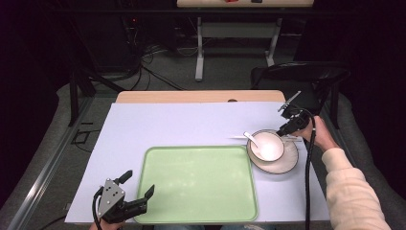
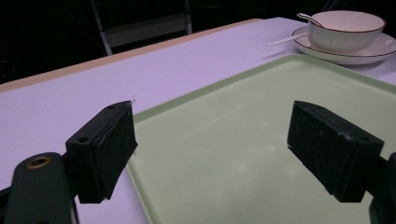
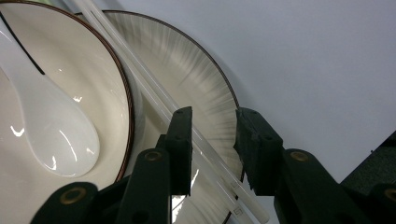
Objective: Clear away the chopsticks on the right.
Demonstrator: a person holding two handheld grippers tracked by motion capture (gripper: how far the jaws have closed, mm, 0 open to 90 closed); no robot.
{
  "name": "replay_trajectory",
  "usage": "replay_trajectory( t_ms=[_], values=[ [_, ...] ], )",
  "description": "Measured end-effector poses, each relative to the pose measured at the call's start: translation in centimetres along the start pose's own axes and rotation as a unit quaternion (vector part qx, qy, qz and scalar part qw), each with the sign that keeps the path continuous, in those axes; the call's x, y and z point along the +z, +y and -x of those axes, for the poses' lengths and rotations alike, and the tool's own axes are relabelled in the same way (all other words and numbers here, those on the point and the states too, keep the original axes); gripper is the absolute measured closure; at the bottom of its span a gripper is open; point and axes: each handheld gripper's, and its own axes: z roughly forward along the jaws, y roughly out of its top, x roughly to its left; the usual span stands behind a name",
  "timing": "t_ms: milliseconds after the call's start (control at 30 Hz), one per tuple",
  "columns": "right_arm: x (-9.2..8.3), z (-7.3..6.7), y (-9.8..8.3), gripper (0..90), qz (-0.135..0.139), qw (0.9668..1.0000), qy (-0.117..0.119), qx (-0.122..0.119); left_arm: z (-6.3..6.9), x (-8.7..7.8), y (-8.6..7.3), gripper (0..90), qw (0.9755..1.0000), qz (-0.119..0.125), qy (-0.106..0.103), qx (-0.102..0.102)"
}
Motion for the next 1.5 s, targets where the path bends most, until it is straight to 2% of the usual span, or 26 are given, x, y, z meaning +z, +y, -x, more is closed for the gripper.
replay_trajectory(
  t_ms=[67, 100, 133, 233, 367, 500, 600, 633, 700, 733, 767, 800, 833, 867, 1067, 1333, 1500],
  values=[
    [0.3, 0.1, 0.1, 67.1, -0.004, 1.0, 0.001, -0.007, 0.0, 0.0, 0.0, 15.4, 1.0, -0.001, 0.001, 0.0],
    [0.4, 0.0, 0.1, 67.1, -0.009, 1.0, 0.0, -0.002, 0.0, 0.0, 0.0, 15.4, 1.0, -0.001, 0.0, 0.001],
    [0.6, 0.0, 0.1, 67.4, -0.008, 0.9999, 0.001, -0.009, 0.0, 0.0, 0.0, 15.4, 1.0, -0.002, 0.0, 0.001],
    [1.0, -0.1, 0.1, 67.8, -0.021, 0.9998, 0.0, -0.008, 0.0, 0.0, 0.0, 15.4, 1.0, -0.001, 0.0, 0.001],
    [1.1, 0.1, 0.0, 68.3, -0.018, 0.9998, -0.001, -0.012, 0.0, 0.0, 0.0, 15.4, 1.0, -0.002, -0.001, 0.001],
    [1.2, 0.1, 0.0, 68.6, -0.017, 0.9994, -0.009, -0.028, 0.0, 0.0, 0.0, 15.4, 1.0, -0.002, 0.0, 0.0],
    [1.3, 0.0, 0.1, 68.7, -0.023, 0.9994, -0.009, -0.024, 0.0, 0.0, 0.0, 15.4, 1.0, -0.002, 0.0, 0.0],
    [1.3, 0.1, 0.2, 68.6, -0.02, 0.9991, -0.009, -0.035, 0.0, 0.0, 0.0, 15.4, 1.0, -0.002, 0.0, 0.001],
    [1.4, 0.0, 0.2, 68.8, -0.024, 0.9992, -0.008, -0.032, 0.0, 0.0, 0.0, 15.4, 1.0, -0.002, 0.0, 0.001],
    [1.5, 0.1, 0.3, 68.9, -0.023, 0.9986, -0.008, -0.047, 0.0, 0.0, 0.0, 15.4, 1.0, -0.002, 0.0, 0.001],
    [1.6, -0.1, 0.3, 69.5, -0.027, 0.9987, -0.006, -0.042, 0.0, 0.0, 0.0, 15.4, 1.0, -0.002, 0.0, 0.0],
    [1.7, 0.0, 0.4, 69.6, -0.025, 0.9982, -0.004, -0.054, 0.0, 0.0, 0.0, 15.4, 1.0, -0.002, 0.0, 0.001],
    [1.8, -0.1, 0.4, 69.6, -0.027, 0.9983, -0.004, -0.052, 0.0, 0.0, 0.0, 15.4, 1.0, -0.001, 0.0, 0.0],
    [1.9, 0.1, 0.5, 69.8, -0.027, 0.9975, -0.008, -0.065, 0.0, 0.0, 0.0, 15.4, 1.0, -0.001, 0.0, 0.0],
    [2.5, 0.1, 0.5, 72.8, -0.037, 0.9963, -0.006, -0.078, 0.0, 0.0, 0.0, 15.4, 1.0, 0.0, 0.001, 0.0],
    [2.5, 0.2, 0.3, 81.9, -0.034, 0.9947, -0.013, -0.096, 0.0, -0.1, 0.0, 15.4, 1.0, 0.001, 0.001, 0.0],
    [2.4, 0.1, 0.2, 83.2, -0.029, 0.9947, -0.014, -0.098, -0.1, -0.1, 0.0, 15.4, 1.0, -0.001, 0.0, 0.001]
  ],
)
